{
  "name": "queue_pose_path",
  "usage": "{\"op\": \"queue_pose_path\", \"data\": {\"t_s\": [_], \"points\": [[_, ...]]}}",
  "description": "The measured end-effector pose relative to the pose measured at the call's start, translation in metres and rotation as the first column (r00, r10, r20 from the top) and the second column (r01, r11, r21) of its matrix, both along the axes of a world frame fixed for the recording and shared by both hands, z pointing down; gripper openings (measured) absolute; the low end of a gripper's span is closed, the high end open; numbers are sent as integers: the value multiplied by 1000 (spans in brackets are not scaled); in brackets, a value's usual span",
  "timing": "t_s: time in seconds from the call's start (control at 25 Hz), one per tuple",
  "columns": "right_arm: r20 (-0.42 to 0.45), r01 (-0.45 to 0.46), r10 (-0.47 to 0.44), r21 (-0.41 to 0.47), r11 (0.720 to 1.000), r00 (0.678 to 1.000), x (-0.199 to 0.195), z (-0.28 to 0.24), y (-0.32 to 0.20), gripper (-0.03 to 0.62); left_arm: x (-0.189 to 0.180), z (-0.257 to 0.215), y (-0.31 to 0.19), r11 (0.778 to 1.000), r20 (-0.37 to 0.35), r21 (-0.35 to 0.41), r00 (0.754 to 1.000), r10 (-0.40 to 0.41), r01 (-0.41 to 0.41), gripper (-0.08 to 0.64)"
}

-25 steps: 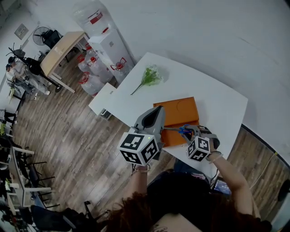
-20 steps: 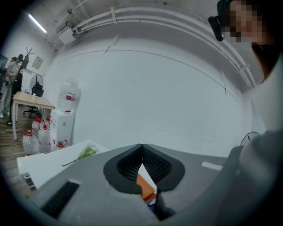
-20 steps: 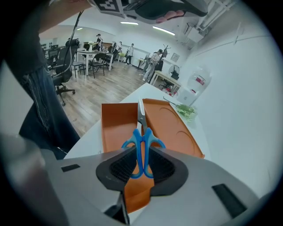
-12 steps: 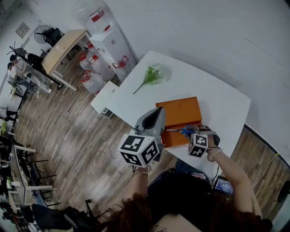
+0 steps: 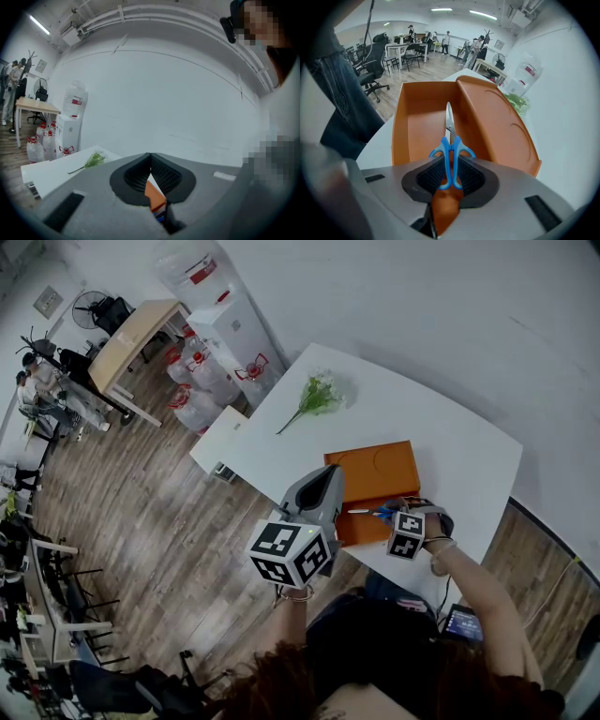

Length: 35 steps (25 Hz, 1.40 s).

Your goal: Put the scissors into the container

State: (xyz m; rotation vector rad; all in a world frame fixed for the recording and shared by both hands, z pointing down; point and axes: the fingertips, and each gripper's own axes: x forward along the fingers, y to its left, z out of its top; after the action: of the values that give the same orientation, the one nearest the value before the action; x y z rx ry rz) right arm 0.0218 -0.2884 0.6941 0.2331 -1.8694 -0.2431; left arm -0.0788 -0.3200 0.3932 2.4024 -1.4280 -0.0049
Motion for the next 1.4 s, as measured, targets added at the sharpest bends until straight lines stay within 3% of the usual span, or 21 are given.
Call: {"op": "queue_pose_path", "data": {"t_s": [0.56, 0.8, 1.16, 1.4], "points": [[-121, 29, -39, -89, 996, 992, 4, 11, 7, 91, -3, 1, 2, 1000, 2, -11, 1000, -5, 5, 15], [-82, -13, 4, -111, 994, 997, 1, 8, 4, 107, -3, 3, 3, 1000, 1, -12, 1000, 3, -3, 15], [-19, -78, 77, -74, 994, 997, -2, -4, 2, 104, -8, 1, 8, 1000, -3, -2, 1000, 3, -3, 15], [76, -152, 156, -57, 987, 985, -8, -26, 1, 95, -10, -3, 13, 1000, -7, 9, 1000, 8, -8, 15]]}}
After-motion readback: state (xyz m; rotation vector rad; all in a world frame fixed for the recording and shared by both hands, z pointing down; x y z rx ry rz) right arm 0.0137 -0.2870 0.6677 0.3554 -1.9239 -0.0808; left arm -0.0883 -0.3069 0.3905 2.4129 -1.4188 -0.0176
